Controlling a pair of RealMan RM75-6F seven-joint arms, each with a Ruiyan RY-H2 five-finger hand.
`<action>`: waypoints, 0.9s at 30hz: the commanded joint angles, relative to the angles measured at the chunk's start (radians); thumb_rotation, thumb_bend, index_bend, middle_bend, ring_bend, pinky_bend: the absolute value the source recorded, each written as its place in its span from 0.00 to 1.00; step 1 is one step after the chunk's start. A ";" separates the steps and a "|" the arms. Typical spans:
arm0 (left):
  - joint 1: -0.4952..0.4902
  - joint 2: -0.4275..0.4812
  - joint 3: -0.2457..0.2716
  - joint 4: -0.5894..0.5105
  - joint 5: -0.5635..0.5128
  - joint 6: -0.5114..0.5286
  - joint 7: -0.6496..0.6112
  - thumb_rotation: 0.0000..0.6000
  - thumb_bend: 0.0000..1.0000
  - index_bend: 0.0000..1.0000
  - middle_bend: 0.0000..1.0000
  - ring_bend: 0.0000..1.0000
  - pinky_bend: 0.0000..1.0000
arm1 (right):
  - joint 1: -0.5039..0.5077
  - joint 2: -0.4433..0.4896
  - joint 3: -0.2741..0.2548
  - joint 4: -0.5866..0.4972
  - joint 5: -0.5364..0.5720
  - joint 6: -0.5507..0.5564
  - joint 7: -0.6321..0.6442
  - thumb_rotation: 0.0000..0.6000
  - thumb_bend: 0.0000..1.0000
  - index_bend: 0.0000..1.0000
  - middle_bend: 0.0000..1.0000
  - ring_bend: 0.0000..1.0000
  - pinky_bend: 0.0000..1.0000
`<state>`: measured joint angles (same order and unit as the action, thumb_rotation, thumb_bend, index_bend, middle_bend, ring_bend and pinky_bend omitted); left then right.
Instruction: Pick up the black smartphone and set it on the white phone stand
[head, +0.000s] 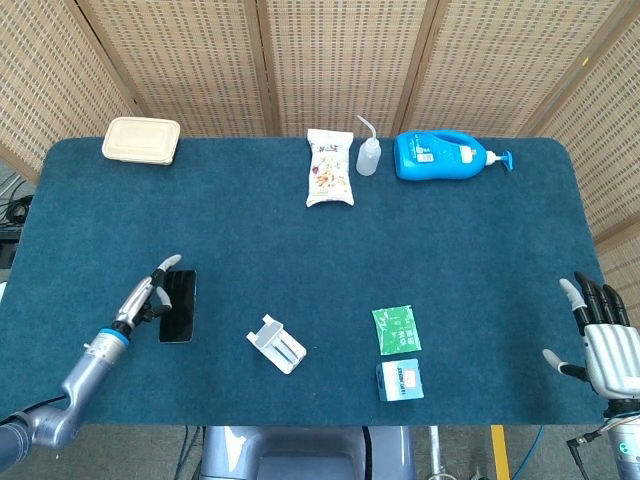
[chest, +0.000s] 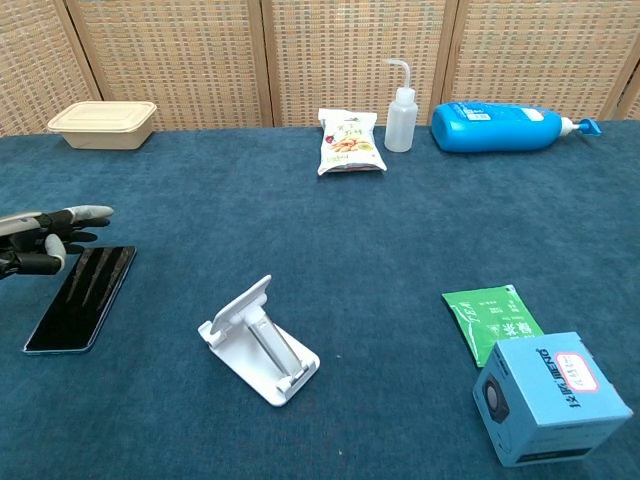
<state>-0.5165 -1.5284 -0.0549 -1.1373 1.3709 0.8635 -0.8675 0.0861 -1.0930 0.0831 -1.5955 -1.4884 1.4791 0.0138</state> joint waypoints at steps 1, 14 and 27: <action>-0.006 -0.005 0.002 -0.022 0.020 0.009 0.016 1.00 1.00 0.00 0.00 0.00 0.01 | 0.000 0.001 0.000 -0.001 0.001 0.000 0.002 1.00 0.13 0.00 0.00 0.00 0.00; -0.021 -0.027 0.018 -0.131 0.067 0.022 0.071 1.00 1.00 0.00 0.00 0.00 0.01 | -0.001 0.008 0.002 0.000 0.006 -0.002 0.017 1.00 0.13 0.00 0.00 0.00 0.00; -0.016 -0.013 0.083 -0.281 0.153 0.060 0.121 1.00 1.00 0.00 0.00 0.00 0.01 | -0.001 0.014 0.003 0.001 0.005 -0.003 0.034 1.00 0.13 0.00 0.00 0.00 0.00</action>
<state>-0.5345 -1.5478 0.0184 -1.4071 1.5140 0.9170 -0.7507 0.0850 -1.0795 0.0859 -1.5943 -1.4830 1.4761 0.0475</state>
